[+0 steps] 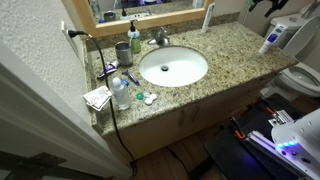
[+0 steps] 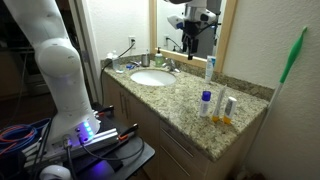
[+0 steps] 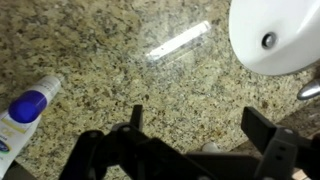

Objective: Move the tube near the mirror towards you

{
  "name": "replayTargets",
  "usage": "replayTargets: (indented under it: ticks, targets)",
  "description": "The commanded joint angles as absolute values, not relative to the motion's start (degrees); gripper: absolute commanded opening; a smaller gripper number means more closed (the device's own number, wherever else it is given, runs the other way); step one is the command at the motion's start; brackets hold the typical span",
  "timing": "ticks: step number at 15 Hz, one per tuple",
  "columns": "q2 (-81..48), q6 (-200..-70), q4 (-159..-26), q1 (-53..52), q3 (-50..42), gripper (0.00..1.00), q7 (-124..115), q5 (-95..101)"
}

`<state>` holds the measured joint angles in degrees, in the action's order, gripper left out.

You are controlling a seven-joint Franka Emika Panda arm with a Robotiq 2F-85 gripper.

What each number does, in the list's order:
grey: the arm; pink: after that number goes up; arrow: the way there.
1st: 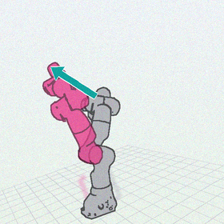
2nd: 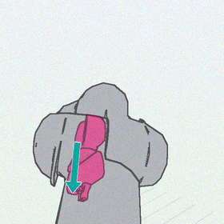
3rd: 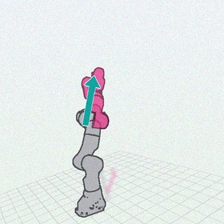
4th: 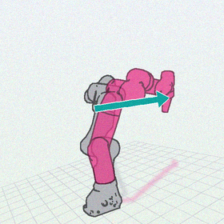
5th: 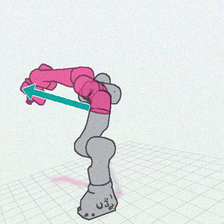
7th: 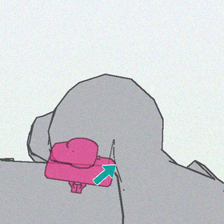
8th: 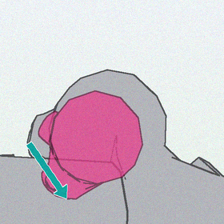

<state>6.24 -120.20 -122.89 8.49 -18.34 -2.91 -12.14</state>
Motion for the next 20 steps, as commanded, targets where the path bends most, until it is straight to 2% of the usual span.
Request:
replayTargets:
  ticks: [1, 3, 4, 8, 14, 18, 20]
  targets:
    - [-4.8, -114.3, -108.5, 10.2, -17.0, 1.00, -9.2, -21.4]
    - [-8.5, -111.8, -102.2, 11.3, -16.7, 1.00, -14.0, -25.3]
    - [-4.1, -115.9, -109.2, 10.7, -16.0, 1.00, -11.1, -22.0]
    - [-7.8, -113.6, -103.3, 11.6, -16.0, 1.00, -13.8, -23.9]
    - [-19.4, -118.3, -92.0, 13.0, -14.1, 1.00, -27.7, -37.6]
    - [-26.2, -121.3, -84.9, 12.8, -14.0, 1.00, -37.9, -36.5]
    - [-24.0, -121.0, -87.6, 13.0, -13.4, 1.00, -36.7, -35.7]
